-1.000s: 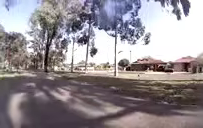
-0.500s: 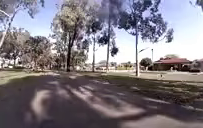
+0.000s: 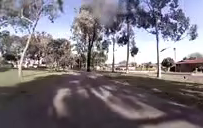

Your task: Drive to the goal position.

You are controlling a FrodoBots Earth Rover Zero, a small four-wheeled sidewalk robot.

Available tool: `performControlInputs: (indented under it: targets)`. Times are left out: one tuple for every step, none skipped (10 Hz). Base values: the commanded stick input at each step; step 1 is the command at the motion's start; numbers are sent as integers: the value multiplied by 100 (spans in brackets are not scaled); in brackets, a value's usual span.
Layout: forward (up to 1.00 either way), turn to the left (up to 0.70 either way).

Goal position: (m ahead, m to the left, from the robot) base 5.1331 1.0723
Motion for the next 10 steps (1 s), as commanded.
performControlInputs:
  targets:
    - [100, 0]
    - [100, 0]
    - [100, 0]
    - [100, 0]
    - [100, 0]
    - [100, 0]
    - [100, 0]
    - [100, 0]
    - [100, 0]
    - [100, 0]
